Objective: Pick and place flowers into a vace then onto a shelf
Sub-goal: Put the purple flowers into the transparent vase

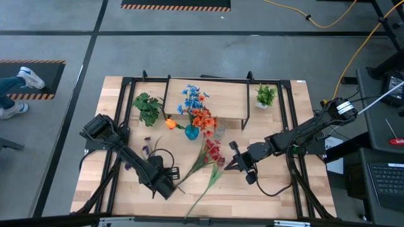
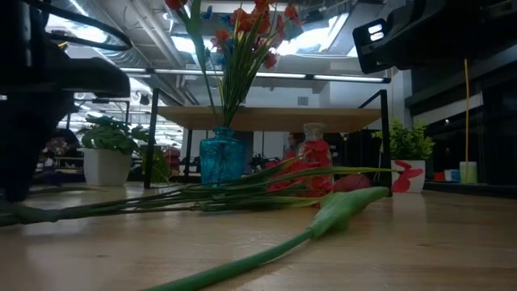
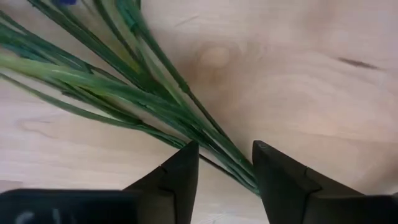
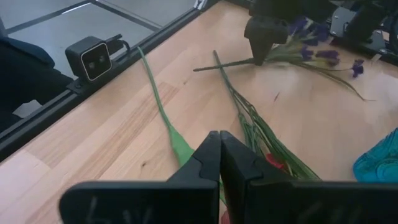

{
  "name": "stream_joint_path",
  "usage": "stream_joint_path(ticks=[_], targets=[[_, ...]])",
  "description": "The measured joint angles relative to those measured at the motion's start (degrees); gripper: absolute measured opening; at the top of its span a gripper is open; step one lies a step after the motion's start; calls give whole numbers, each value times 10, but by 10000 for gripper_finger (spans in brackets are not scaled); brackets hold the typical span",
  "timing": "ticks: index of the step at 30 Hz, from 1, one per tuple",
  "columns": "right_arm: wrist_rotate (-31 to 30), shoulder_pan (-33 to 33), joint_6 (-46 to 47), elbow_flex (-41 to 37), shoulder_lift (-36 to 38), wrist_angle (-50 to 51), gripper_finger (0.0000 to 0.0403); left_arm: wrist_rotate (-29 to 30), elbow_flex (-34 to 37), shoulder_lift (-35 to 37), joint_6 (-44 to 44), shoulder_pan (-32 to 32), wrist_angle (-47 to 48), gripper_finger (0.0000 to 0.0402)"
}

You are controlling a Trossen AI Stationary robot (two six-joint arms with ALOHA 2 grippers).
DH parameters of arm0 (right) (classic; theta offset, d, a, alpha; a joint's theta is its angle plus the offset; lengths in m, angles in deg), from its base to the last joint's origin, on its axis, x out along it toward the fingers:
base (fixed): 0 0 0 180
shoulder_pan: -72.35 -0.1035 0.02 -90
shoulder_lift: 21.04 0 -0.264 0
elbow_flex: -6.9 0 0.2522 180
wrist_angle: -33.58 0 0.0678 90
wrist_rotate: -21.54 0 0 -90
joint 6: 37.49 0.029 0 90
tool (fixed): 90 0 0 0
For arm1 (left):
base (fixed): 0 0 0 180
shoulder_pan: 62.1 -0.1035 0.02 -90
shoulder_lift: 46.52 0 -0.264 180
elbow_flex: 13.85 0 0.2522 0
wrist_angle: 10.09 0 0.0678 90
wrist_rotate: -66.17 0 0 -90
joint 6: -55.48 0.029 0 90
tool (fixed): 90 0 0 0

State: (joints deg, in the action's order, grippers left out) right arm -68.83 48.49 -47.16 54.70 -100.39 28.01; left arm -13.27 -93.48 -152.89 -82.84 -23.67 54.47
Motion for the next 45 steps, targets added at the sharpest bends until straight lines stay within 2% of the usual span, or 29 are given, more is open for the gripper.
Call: stream_joint_path(ticks=[8, 11, 16, 28, 32, 38, 45], targets=[[0, 0, 0, 0, 0, 0, 5, 2, 9, 0, 34, 3, -3, 97], [0, 0, 1, 0, 0, 0, 5, 6, 16, 2, 56, 3, -9, 66], [0, 0, 1, 0, 0, 0, 5, 50, 18, 0, 98, 2, -20, 9], [0, 0, 5, 0, 0, -1, 5, 91, 18, 6, 124, 5, -27, 4], [0, 0, 6, 0, 0, -1, 5, 106, 18, 28, 125, 11, -24, 4], [0, 0, 6, 0, 0, -3, 5, 159, 18, 70, 120, 25, -7, 4], [0, 0, 19, 0, 0, -4, 5, 163, 18, 113, 134, 48, 12, 4]])
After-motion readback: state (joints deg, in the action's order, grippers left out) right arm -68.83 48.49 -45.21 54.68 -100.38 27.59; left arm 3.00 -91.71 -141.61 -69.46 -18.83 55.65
